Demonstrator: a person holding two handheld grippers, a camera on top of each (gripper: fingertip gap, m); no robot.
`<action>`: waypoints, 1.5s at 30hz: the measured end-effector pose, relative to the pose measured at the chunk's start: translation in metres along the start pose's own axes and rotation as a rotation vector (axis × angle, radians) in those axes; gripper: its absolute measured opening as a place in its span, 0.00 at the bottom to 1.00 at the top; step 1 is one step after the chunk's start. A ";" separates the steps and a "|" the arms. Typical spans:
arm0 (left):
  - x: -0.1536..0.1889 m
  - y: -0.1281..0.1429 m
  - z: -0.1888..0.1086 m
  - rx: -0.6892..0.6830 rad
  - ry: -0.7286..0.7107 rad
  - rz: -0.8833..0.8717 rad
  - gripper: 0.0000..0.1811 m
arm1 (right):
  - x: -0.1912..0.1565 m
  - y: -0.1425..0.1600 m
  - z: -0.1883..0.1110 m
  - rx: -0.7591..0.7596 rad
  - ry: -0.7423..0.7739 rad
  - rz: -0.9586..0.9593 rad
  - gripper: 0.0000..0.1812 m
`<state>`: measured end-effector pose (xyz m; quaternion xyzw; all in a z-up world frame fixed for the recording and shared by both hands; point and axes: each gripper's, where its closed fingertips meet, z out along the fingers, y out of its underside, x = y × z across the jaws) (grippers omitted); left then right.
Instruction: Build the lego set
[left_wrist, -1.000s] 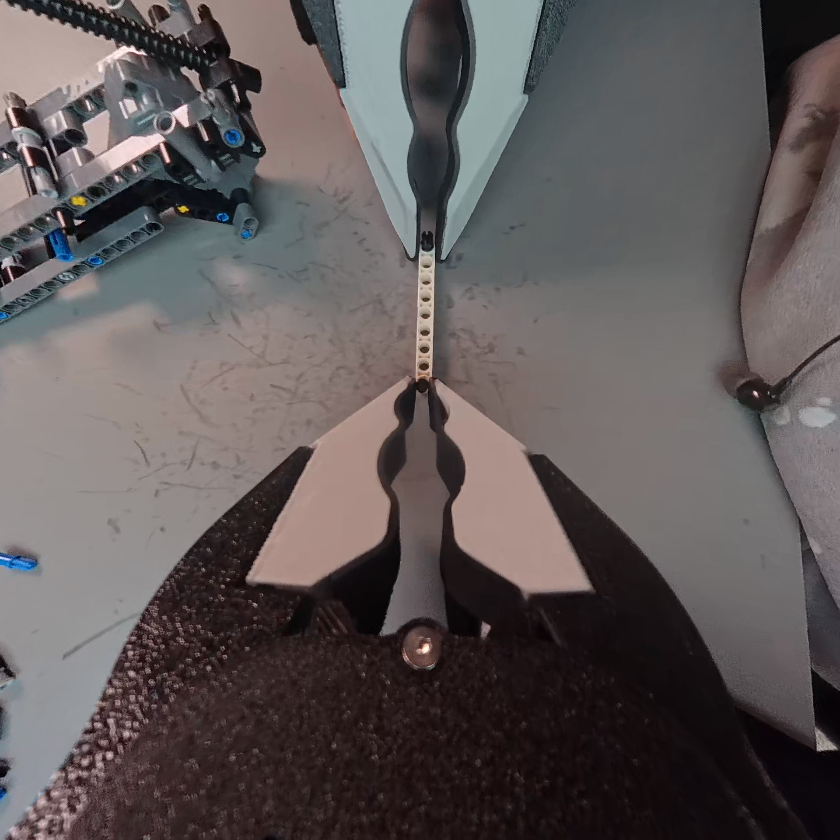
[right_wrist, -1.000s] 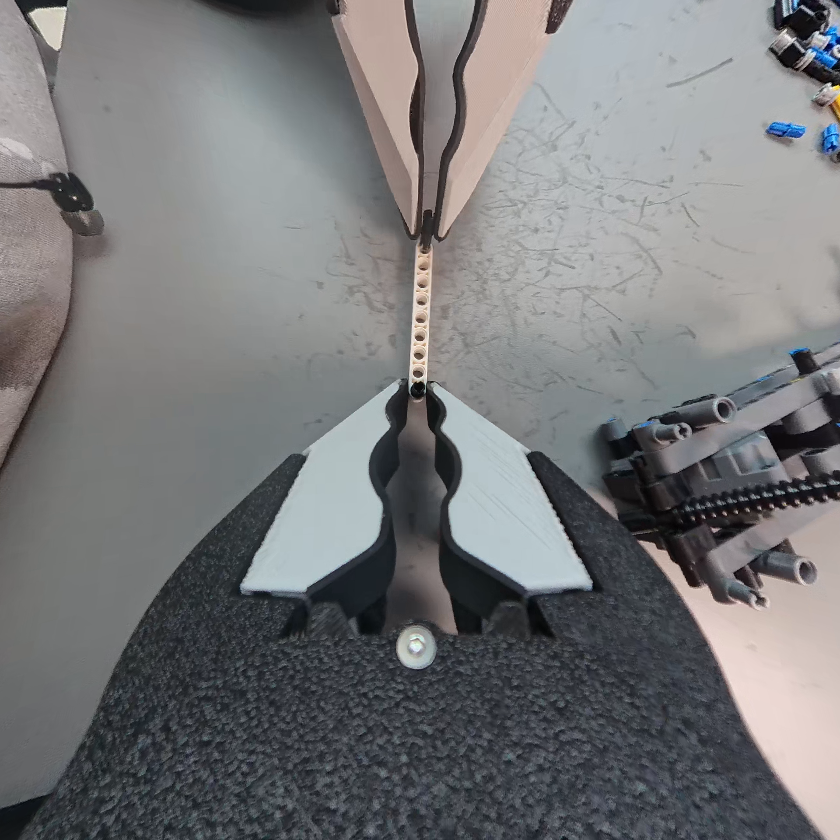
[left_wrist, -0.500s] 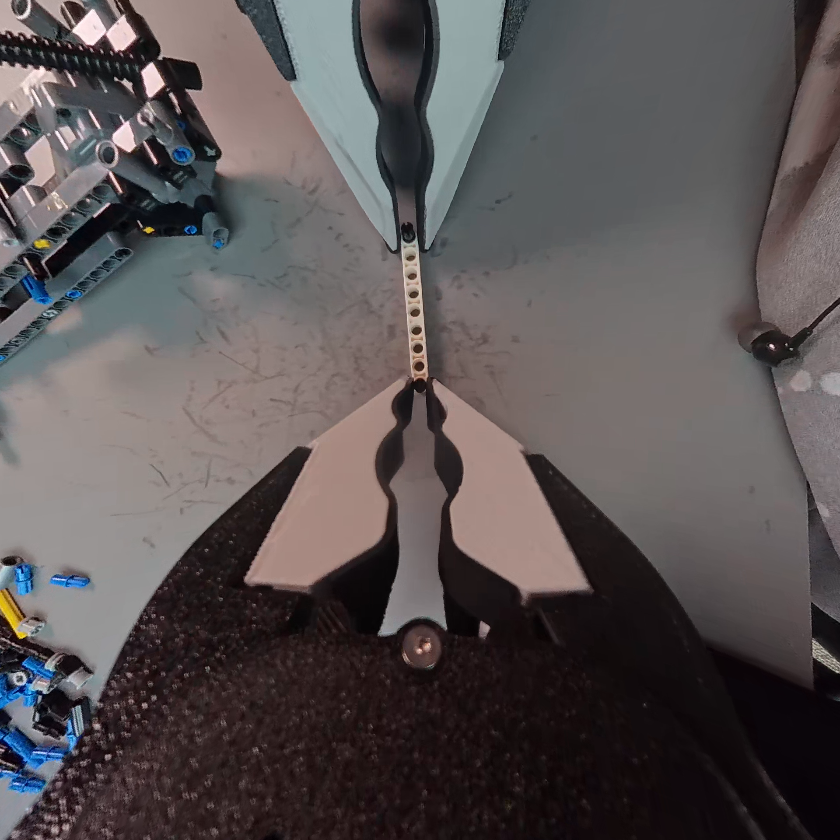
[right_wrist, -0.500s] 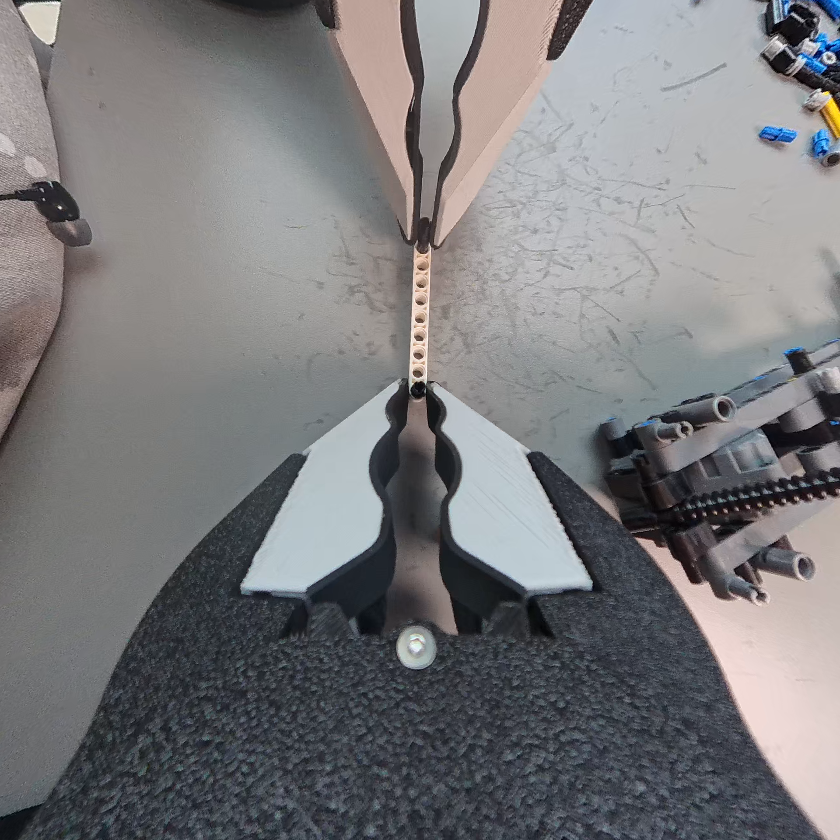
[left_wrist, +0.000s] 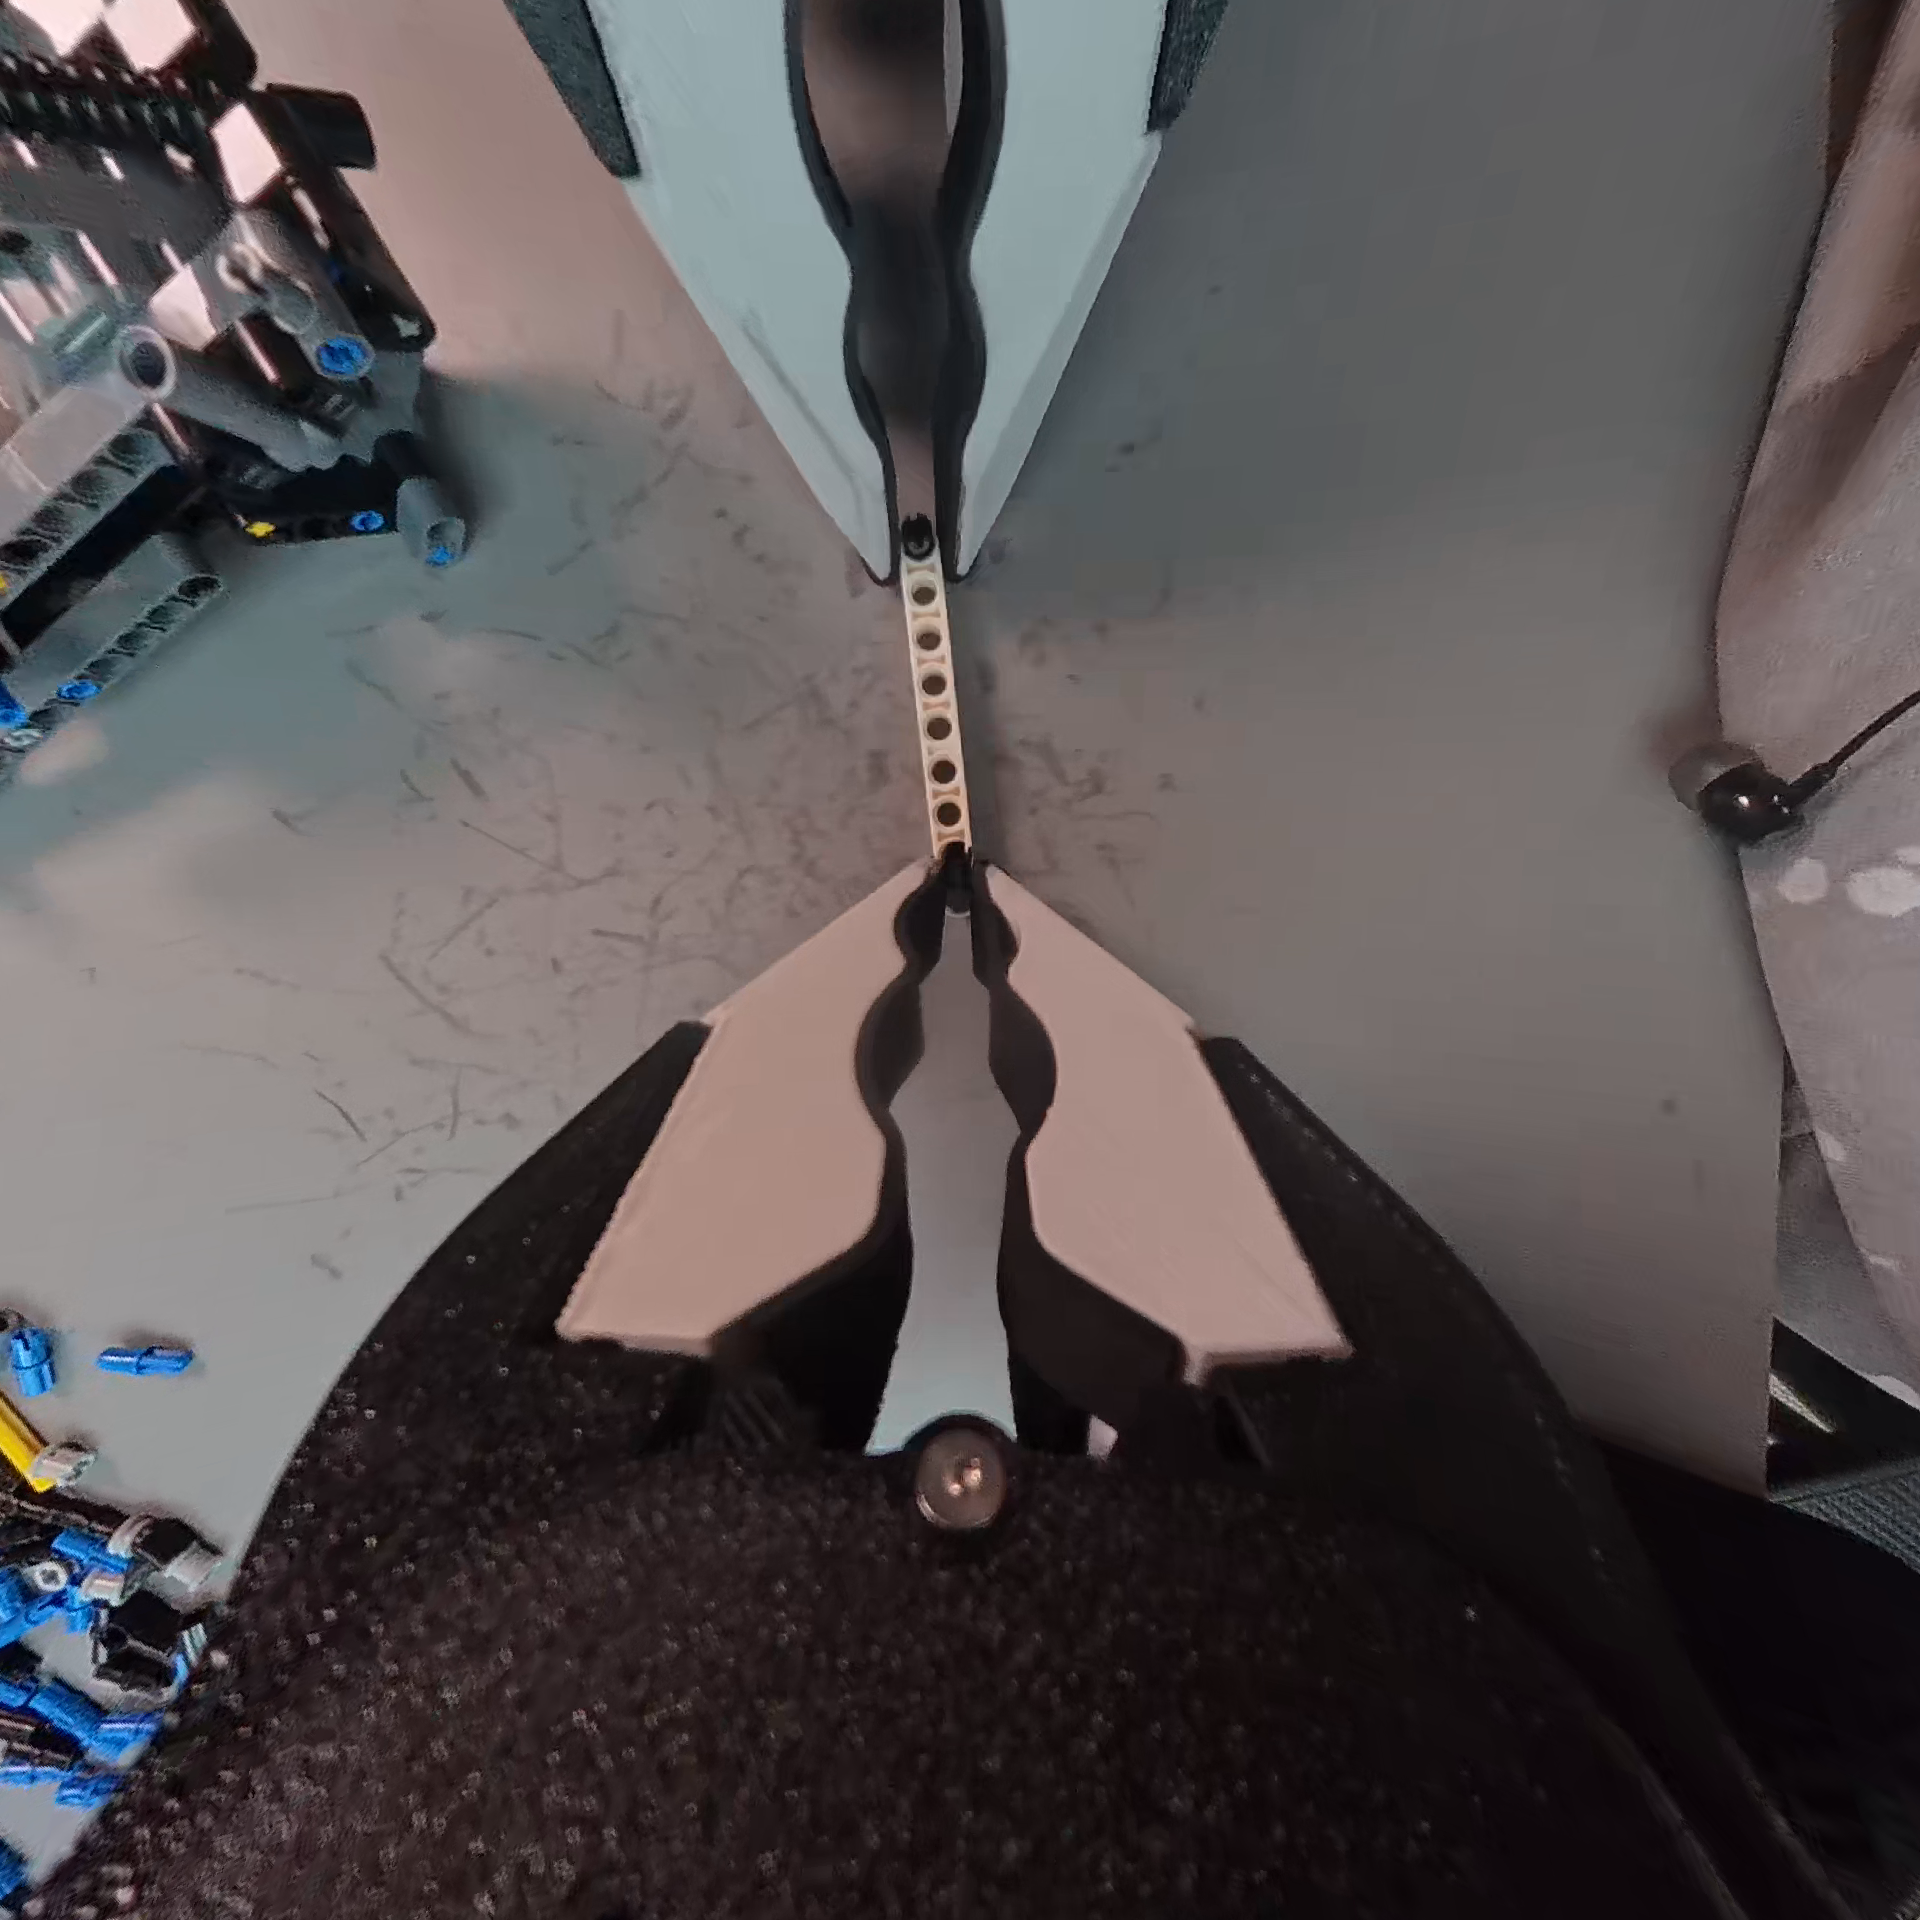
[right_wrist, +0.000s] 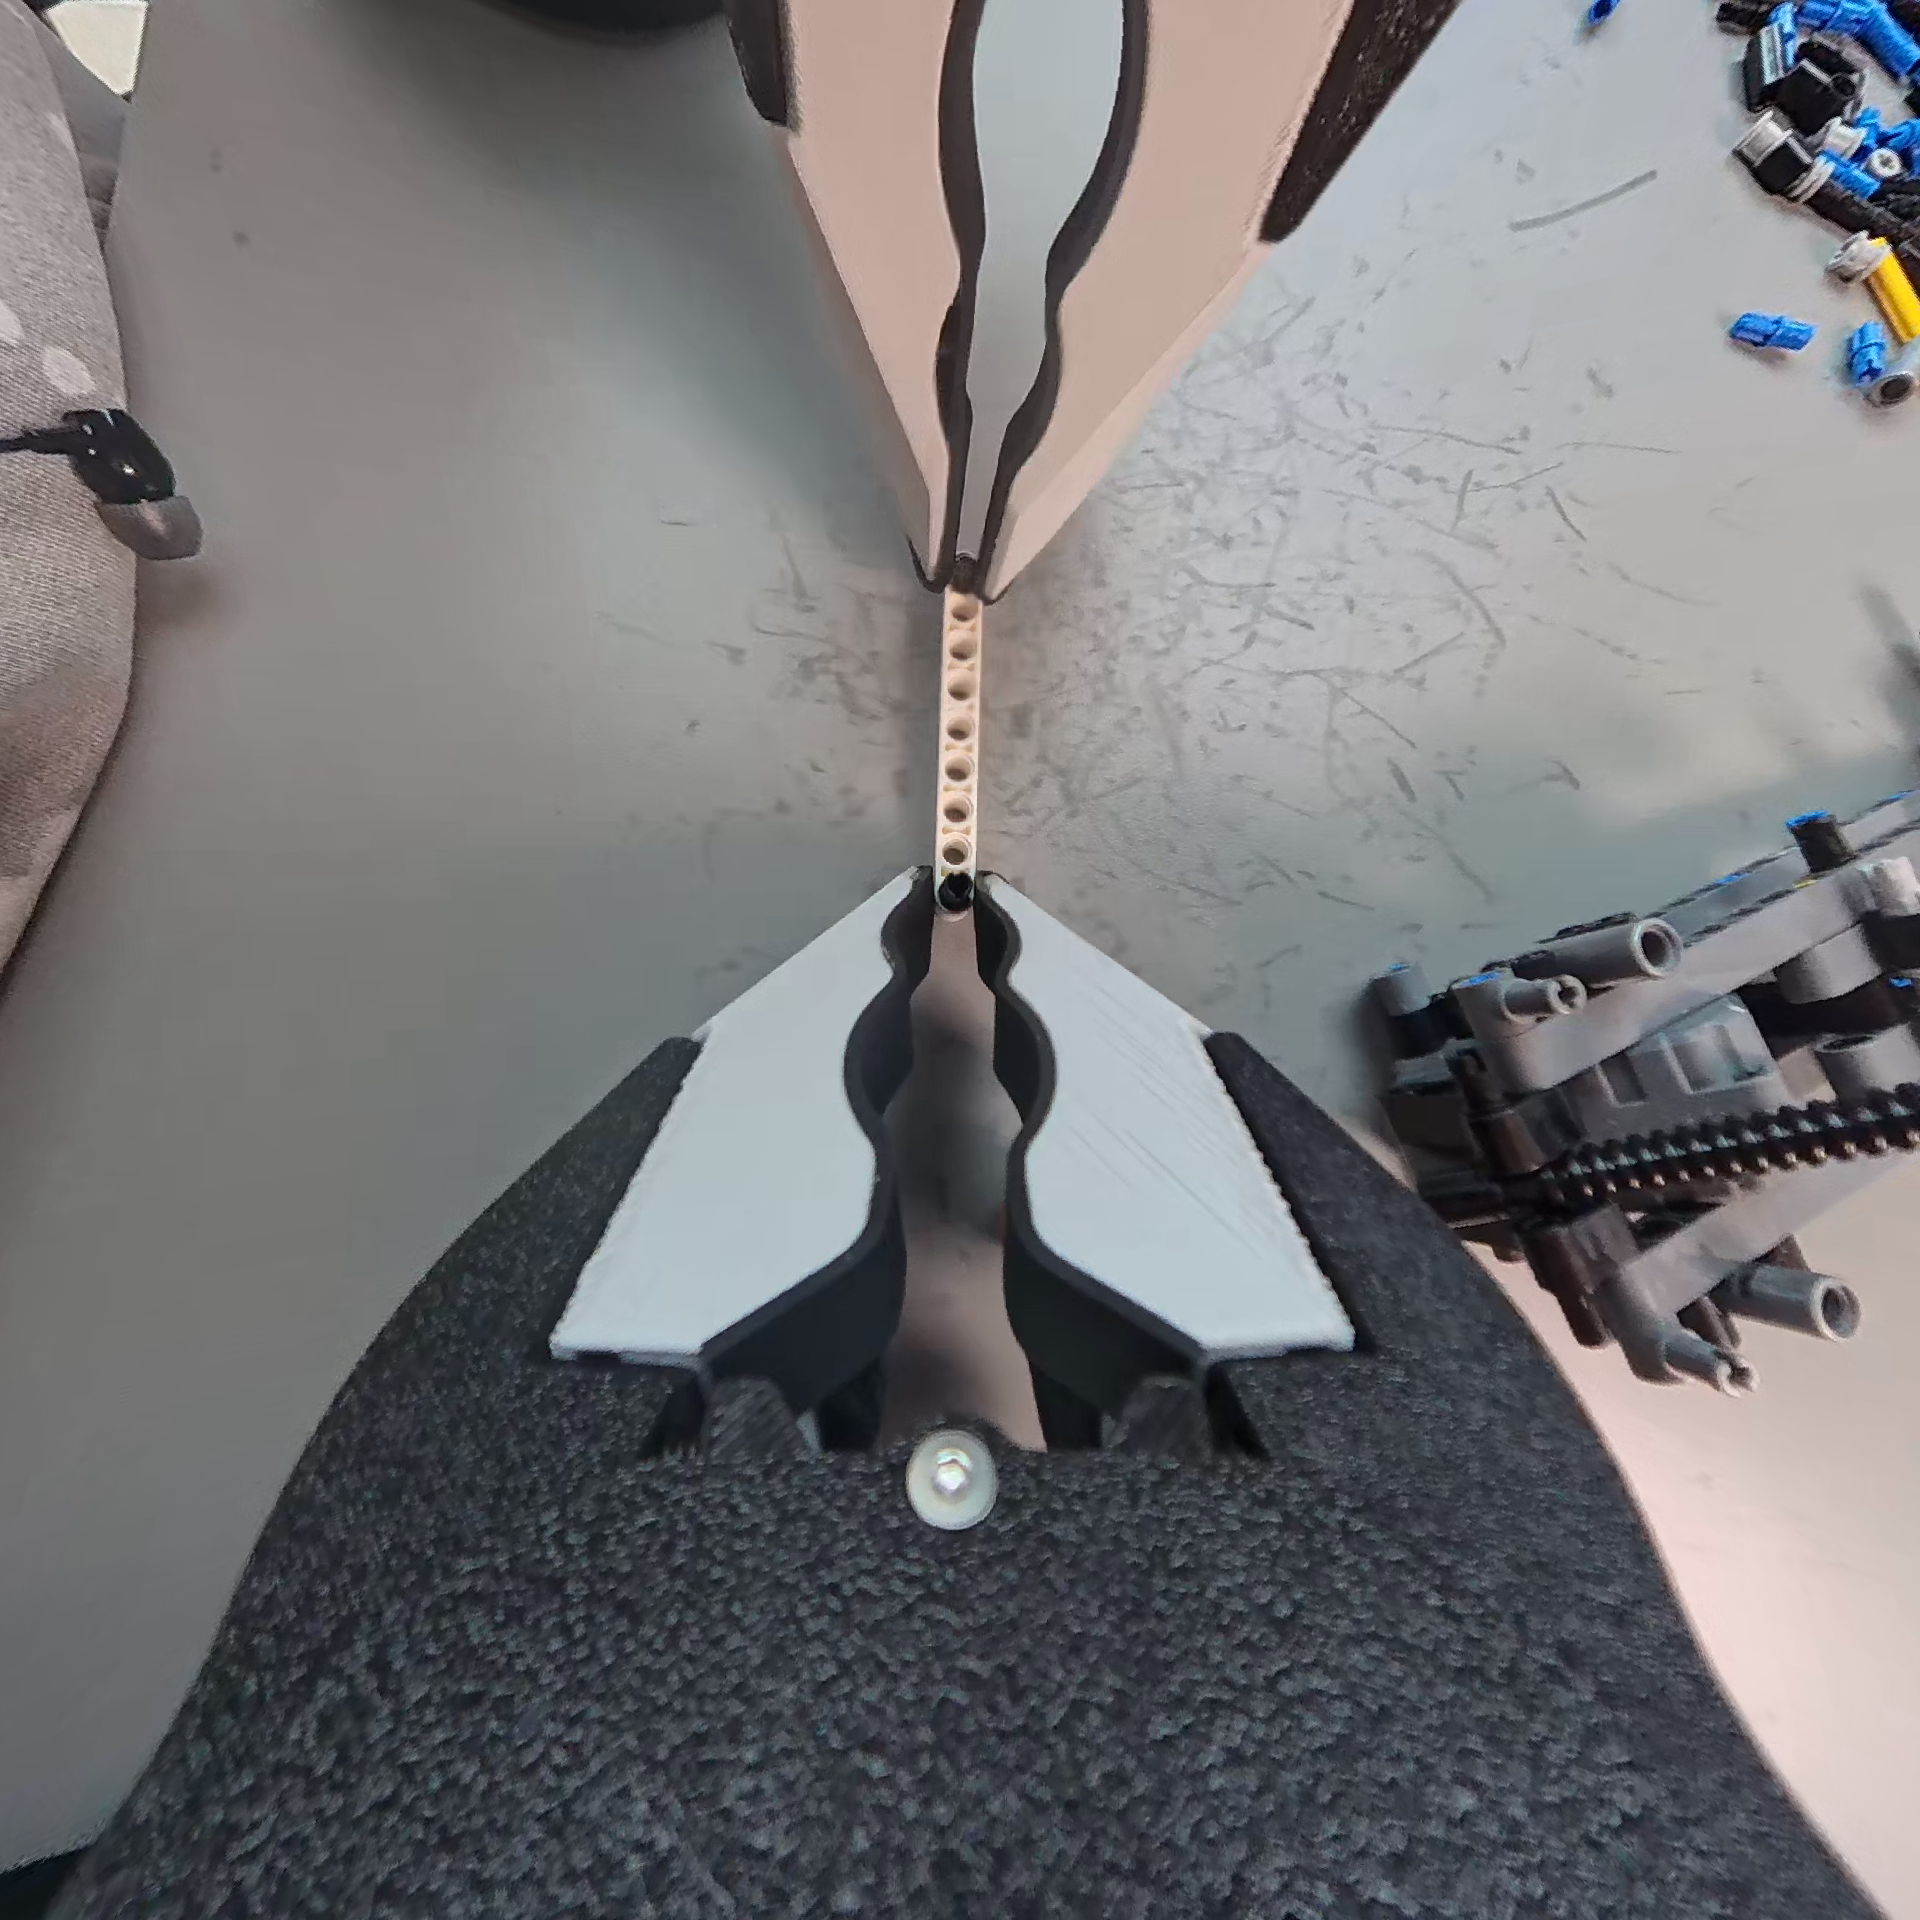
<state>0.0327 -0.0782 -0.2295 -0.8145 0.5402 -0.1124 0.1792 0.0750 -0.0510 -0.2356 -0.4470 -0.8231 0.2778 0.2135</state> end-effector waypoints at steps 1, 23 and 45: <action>0.001 0.000 0.000 -0.008 0.012 0.013 0.03 | 0.000 0.000 0.000 0.000 0.002 -0.001 0.04; 0.002 0.002 -0.005 0.263 -0.048 0.017 0.03 | 0.000 0.000 0.000 0.004 0.007 0.002 0.04; 0.002 0.004 -0.003 0.143 -0.050 0.072 0.03 | 0.000 0.000 0.000 0.004 0.006 -0.001 0.04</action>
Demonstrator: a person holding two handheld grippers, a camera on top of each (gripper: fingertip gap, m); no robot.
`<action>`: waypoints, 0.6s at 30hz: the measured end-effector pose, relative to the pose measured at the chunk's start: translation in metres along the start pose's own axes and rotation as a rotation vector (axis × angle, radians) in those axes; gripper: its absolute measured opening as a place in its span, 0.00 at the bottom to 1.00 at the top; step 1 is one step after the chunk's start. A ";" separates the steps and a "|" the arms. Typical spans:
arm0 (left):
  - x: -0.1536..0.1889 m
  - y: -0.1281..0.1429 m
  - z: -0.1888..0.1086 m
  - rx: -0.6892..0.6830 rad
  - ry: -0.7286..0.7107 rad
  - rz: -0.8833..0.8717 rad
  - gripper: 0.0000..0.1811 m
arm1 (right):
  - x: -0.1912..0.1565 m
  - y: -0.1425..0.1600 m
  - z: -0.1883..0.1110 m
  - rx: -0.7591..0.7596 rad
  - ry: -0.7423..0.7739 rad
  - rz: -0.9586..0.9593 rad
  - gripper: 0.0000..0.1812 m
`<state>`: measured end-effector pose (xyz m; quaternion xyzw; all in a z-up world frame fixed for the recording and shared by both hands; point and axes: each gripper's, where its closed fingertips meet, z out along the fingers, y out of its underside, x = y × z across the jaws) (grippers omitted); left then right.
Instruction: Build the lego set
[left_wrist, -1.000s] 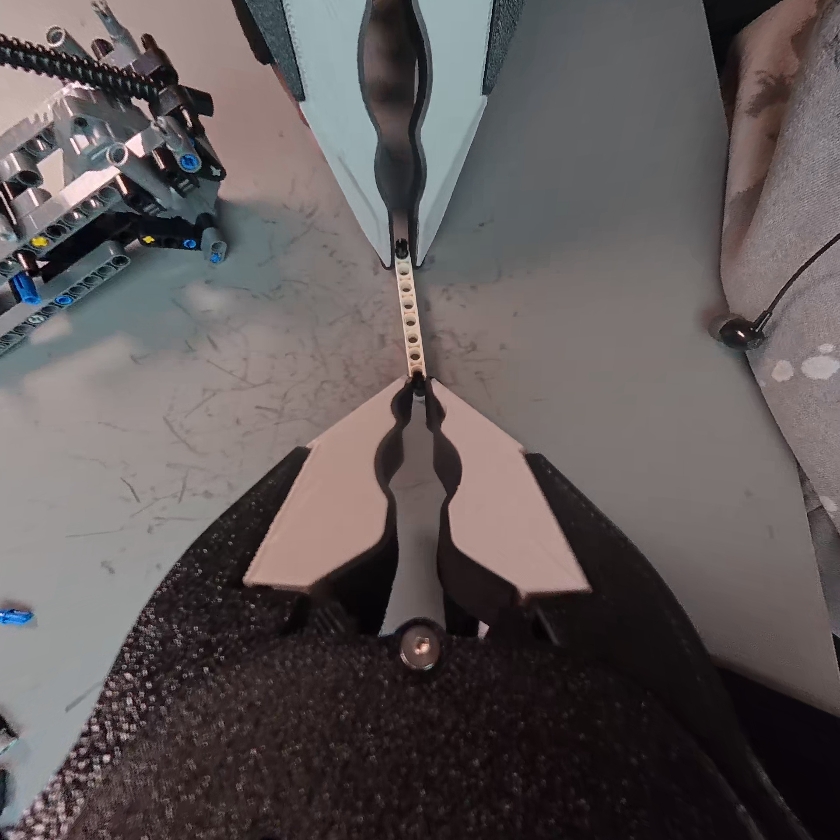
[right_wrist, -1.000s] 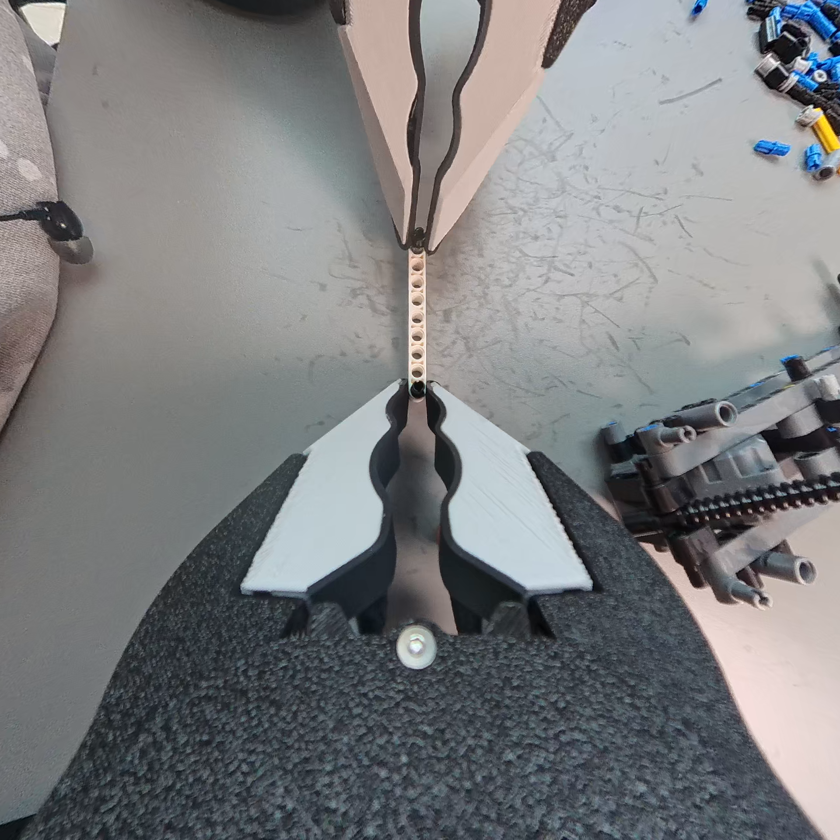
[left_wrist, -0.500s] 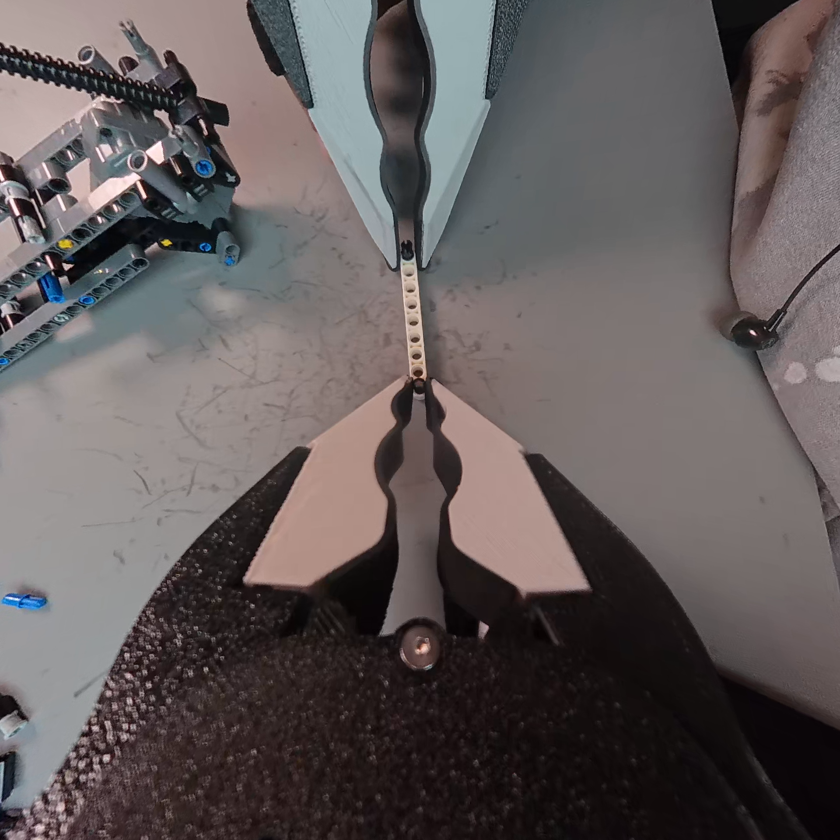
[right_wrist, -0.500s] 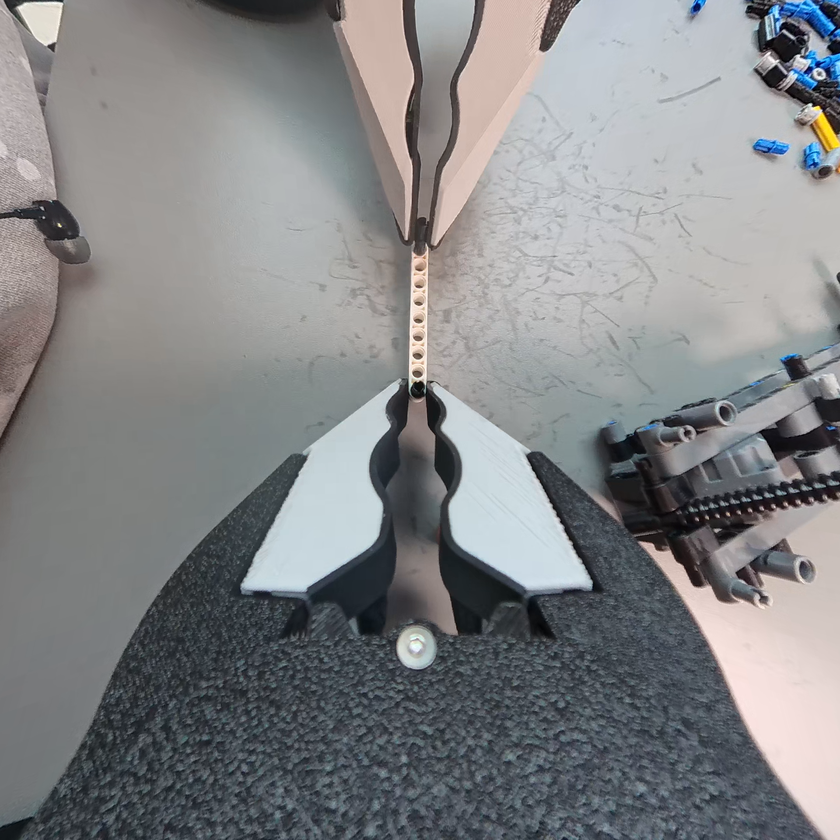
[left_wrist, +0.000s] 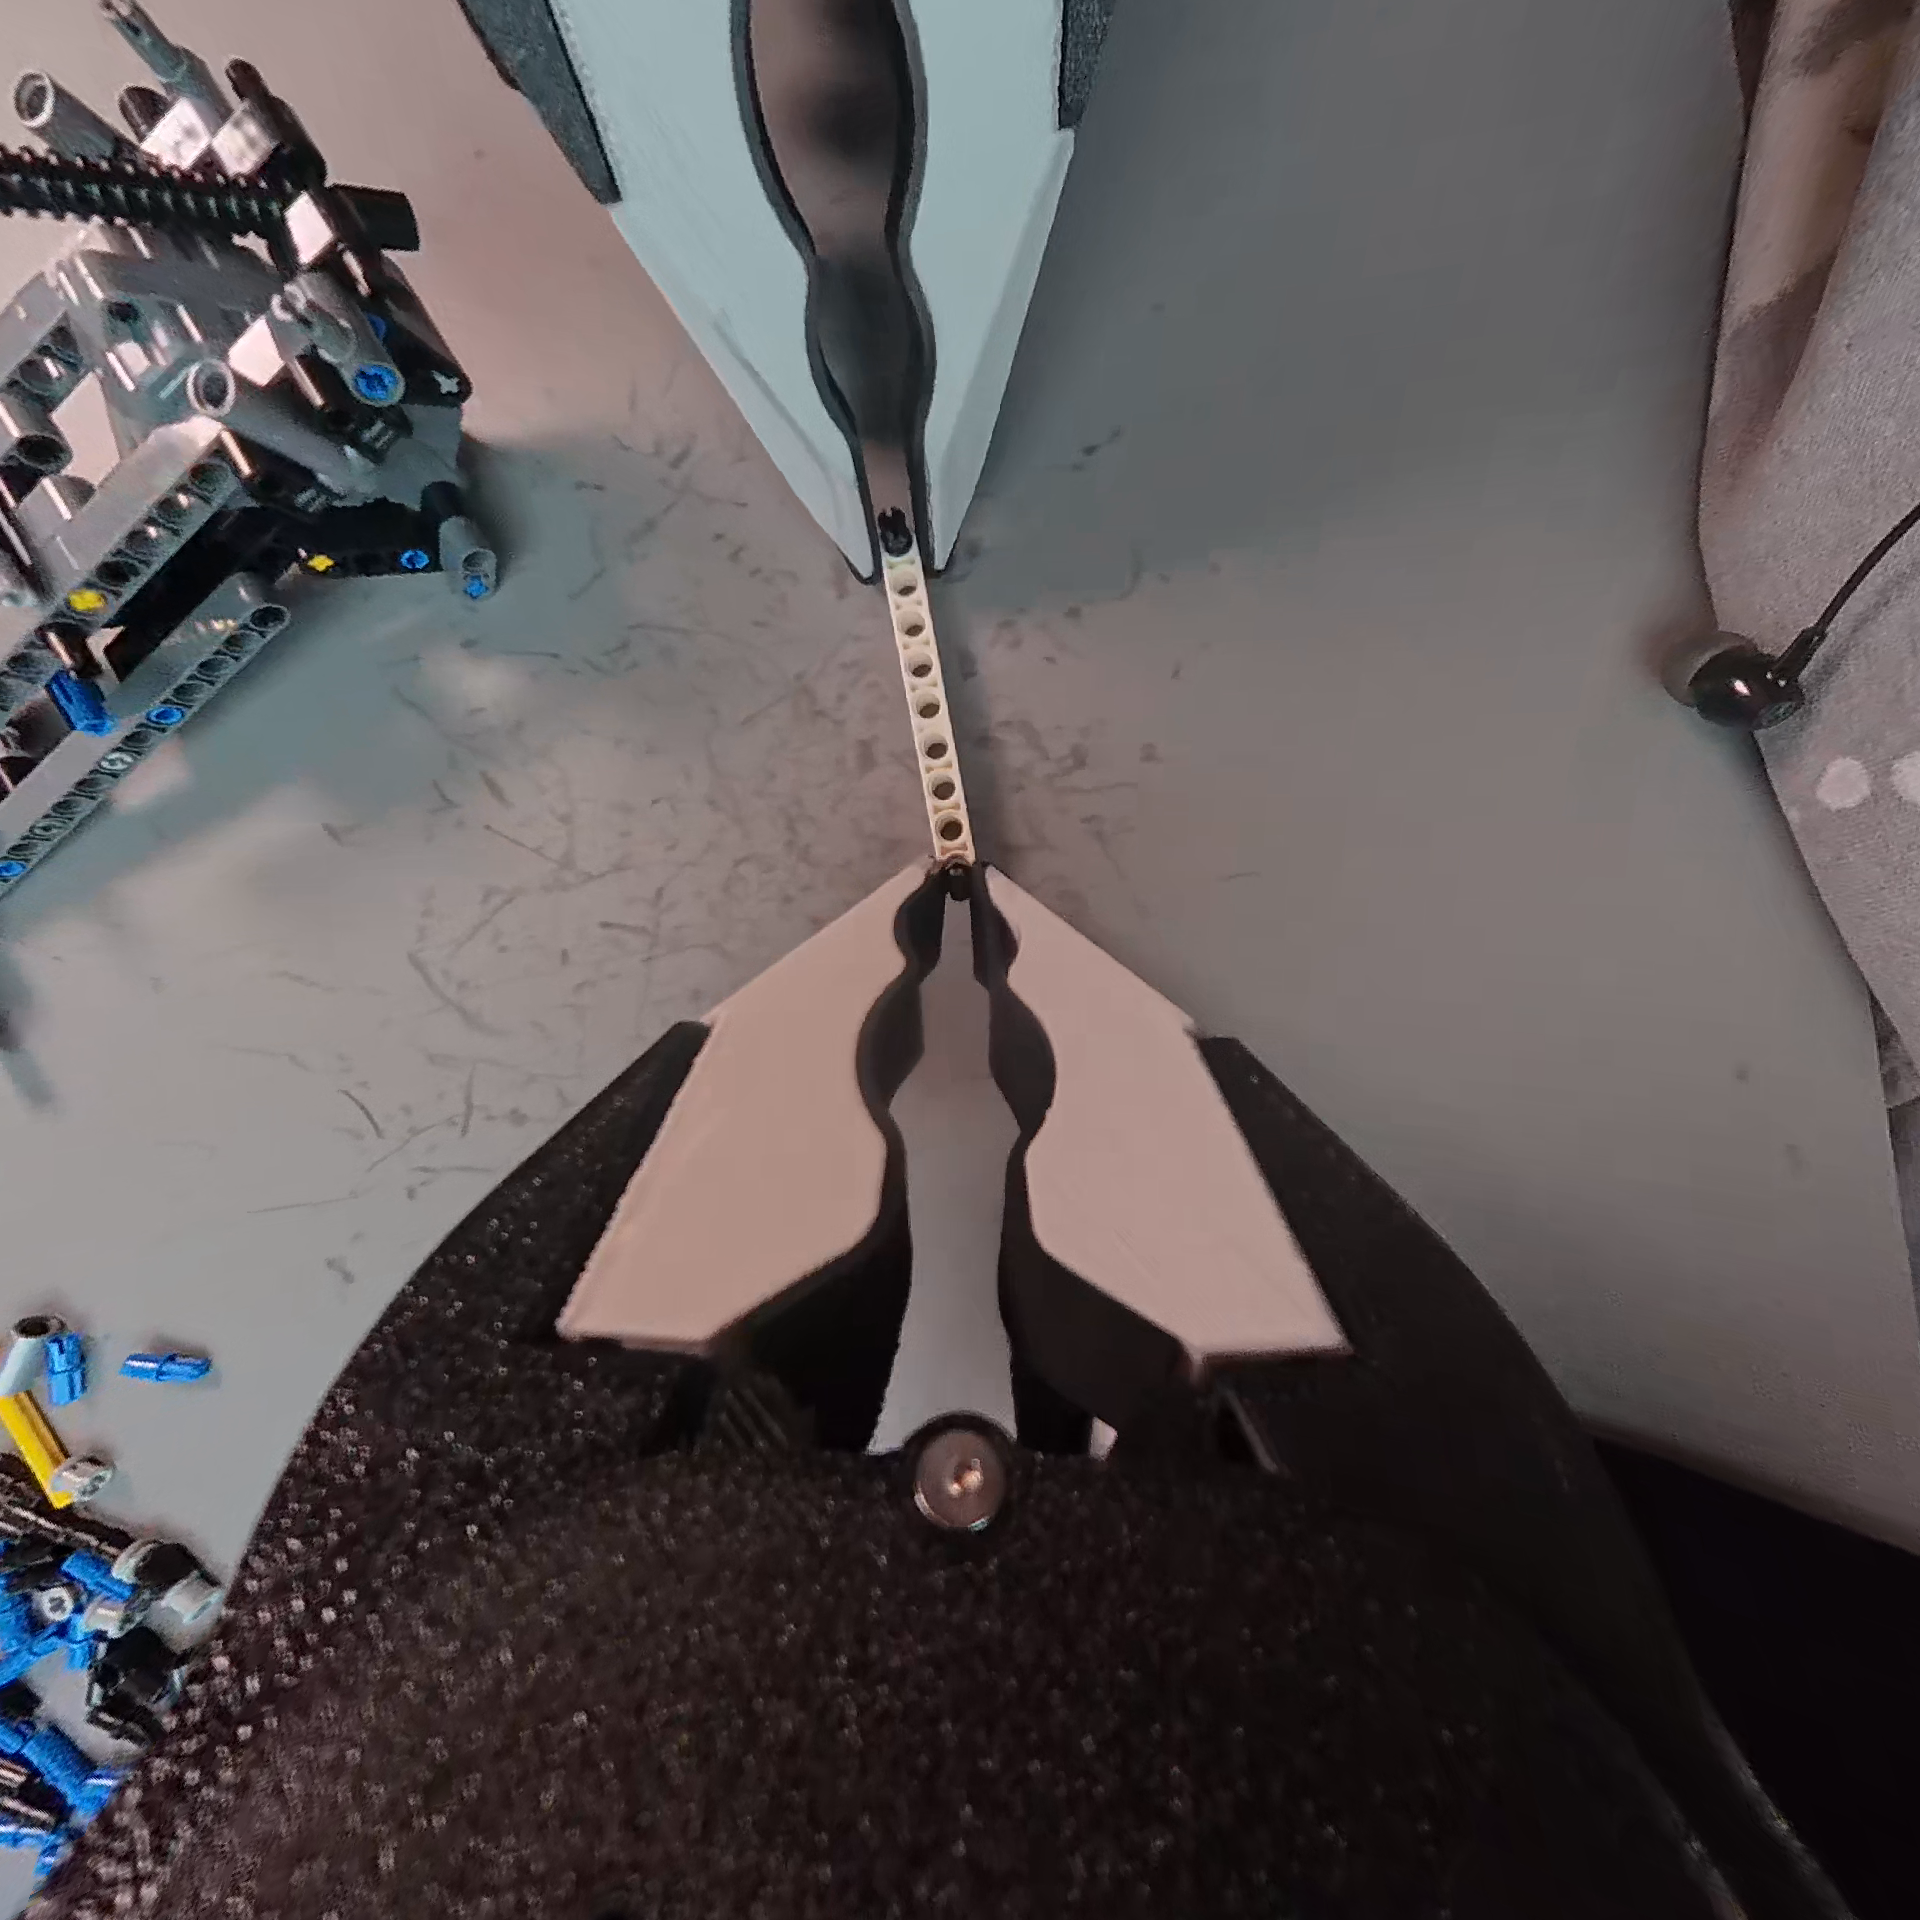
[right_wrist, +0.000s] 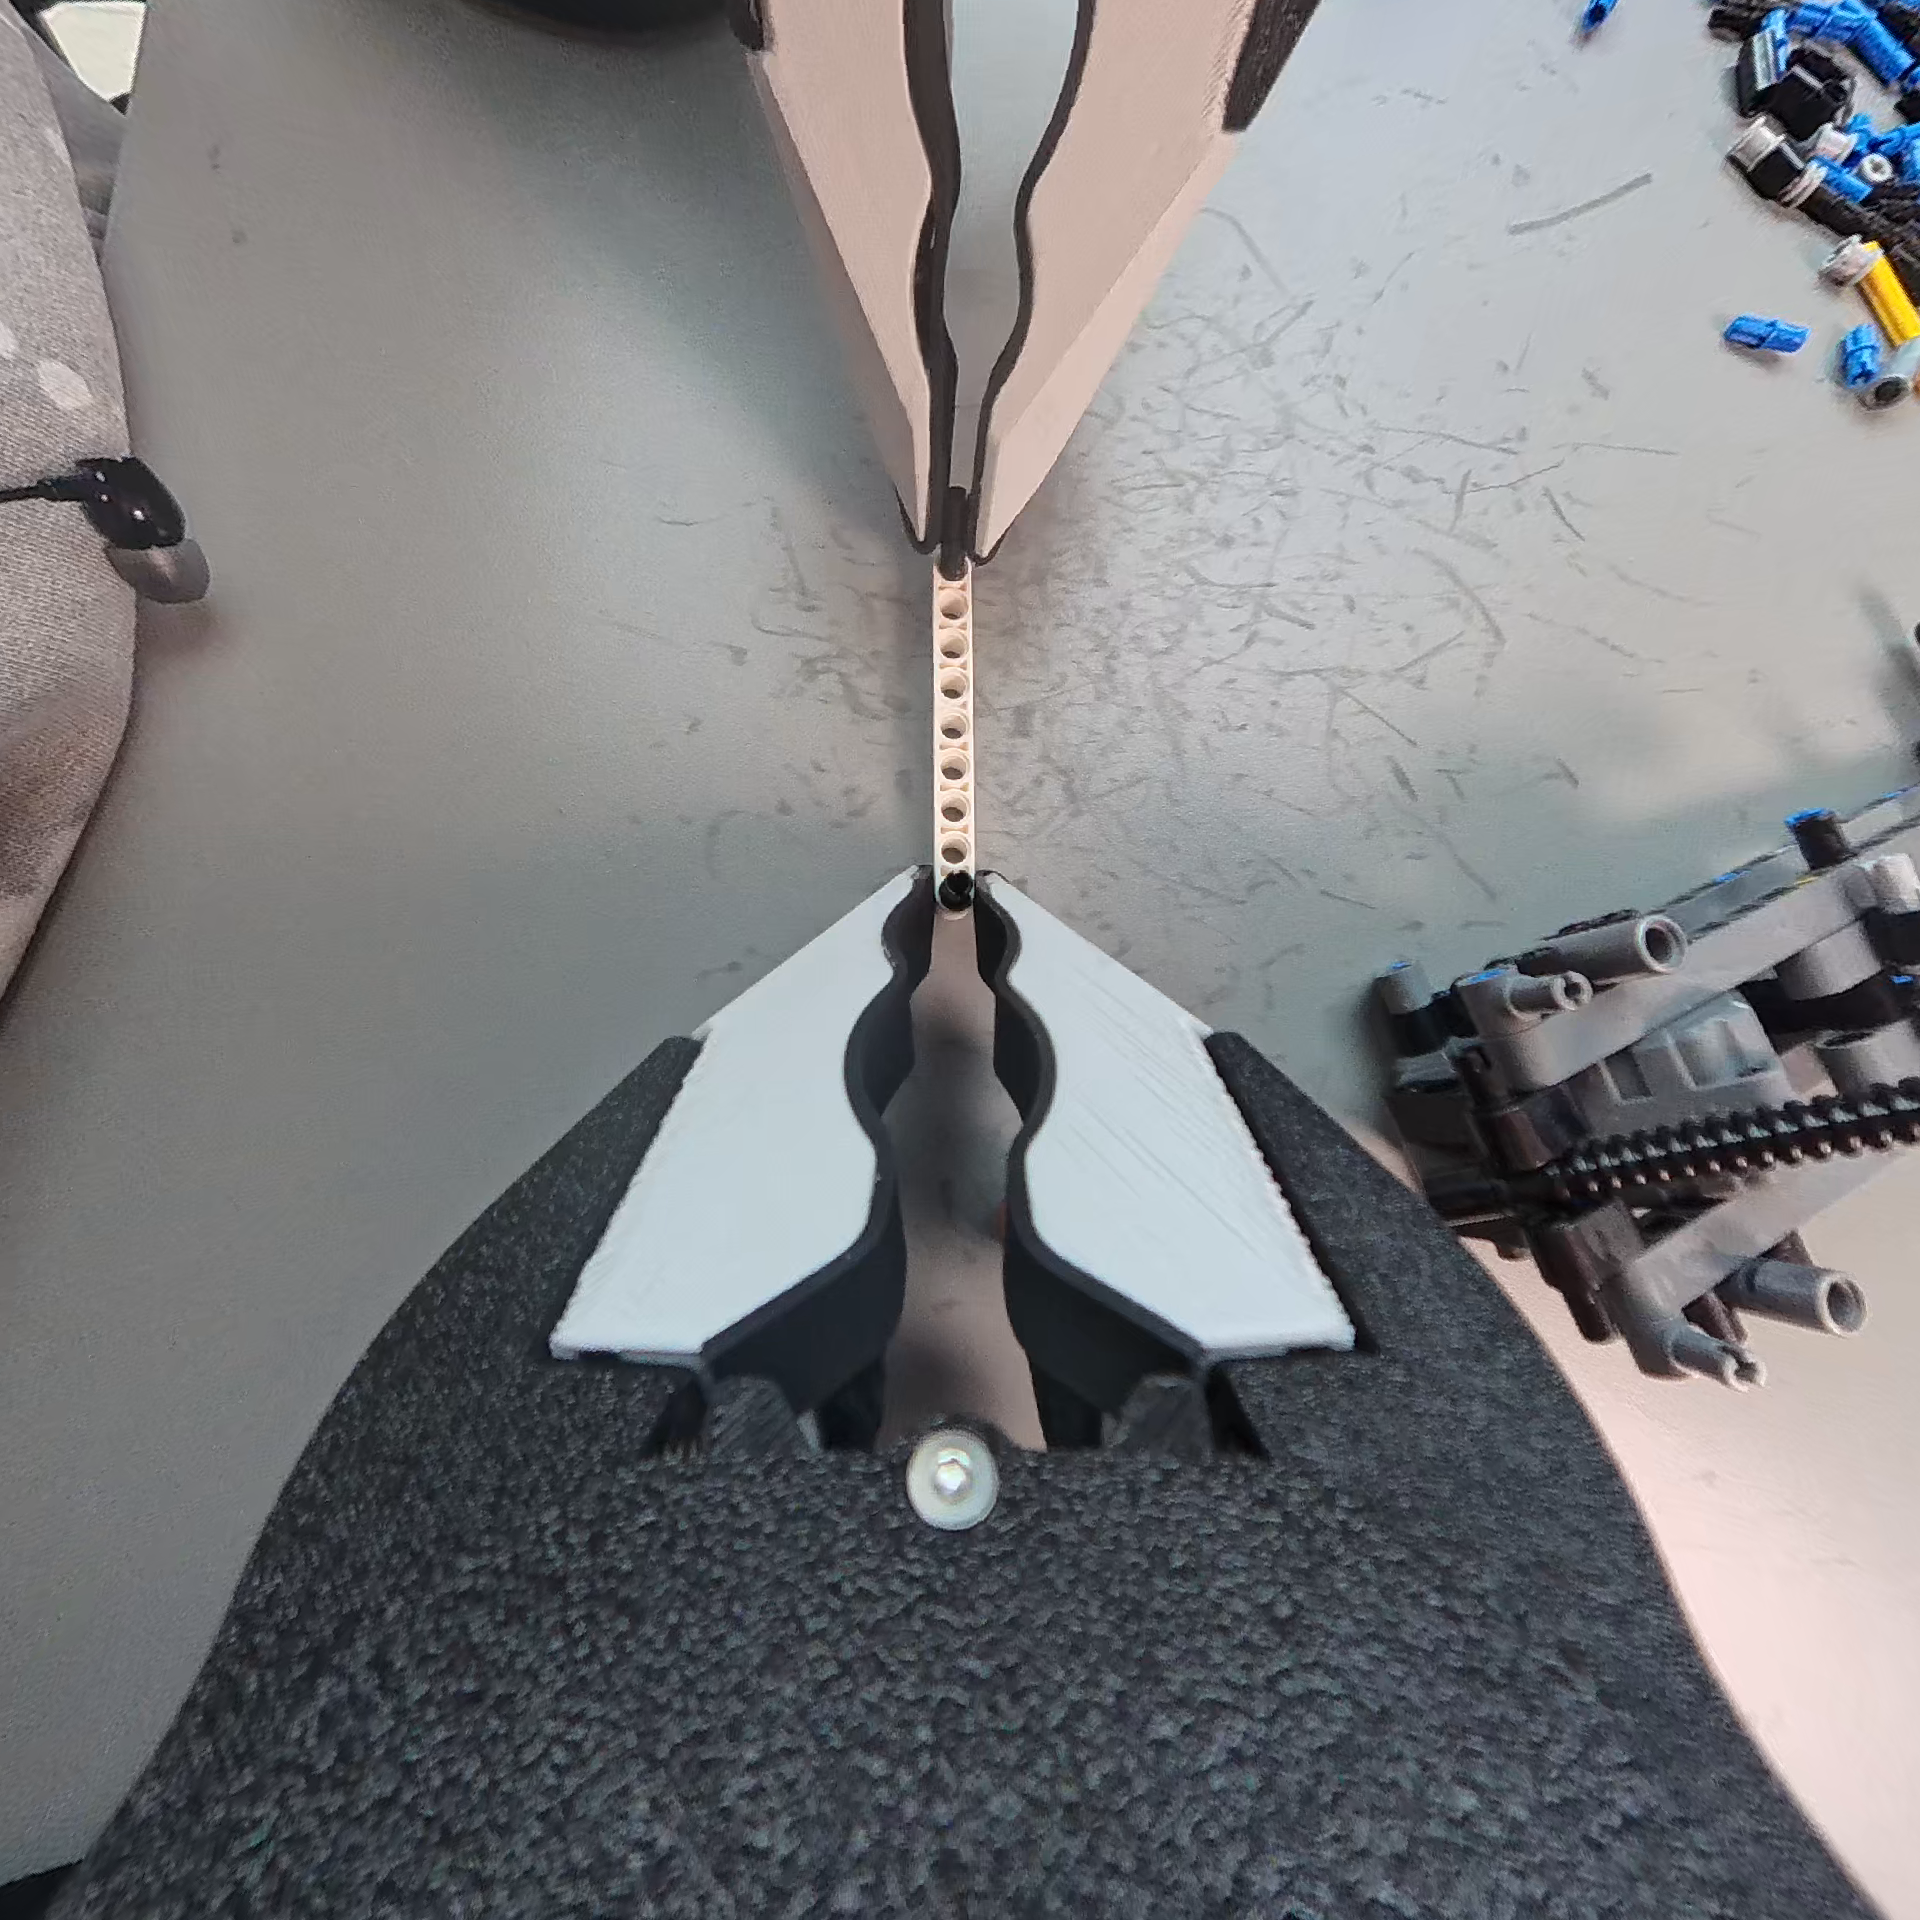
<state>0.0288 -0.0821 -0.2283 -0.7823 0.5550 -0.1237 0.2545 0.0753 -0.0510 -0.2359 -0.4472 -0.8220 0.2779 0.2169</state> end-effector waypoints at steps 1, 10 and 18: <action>0.000 0.000 0.000 -0.025 0.005 0.010 0.03 | 0.000 0.000 0.000 0.001 0.000 0.000 0.04; 0.001 0.000 0.001 -0.161 0.026 0.031 0.03 | 0.000 0.000 0.000 -0.001 0.005 -0.008 0.04; 0.000 -0.001 0.001 -0.249 0.042 0.034 0.03 | 0.000 0.000 0.000 -0.002 0.005 -0.013 0.04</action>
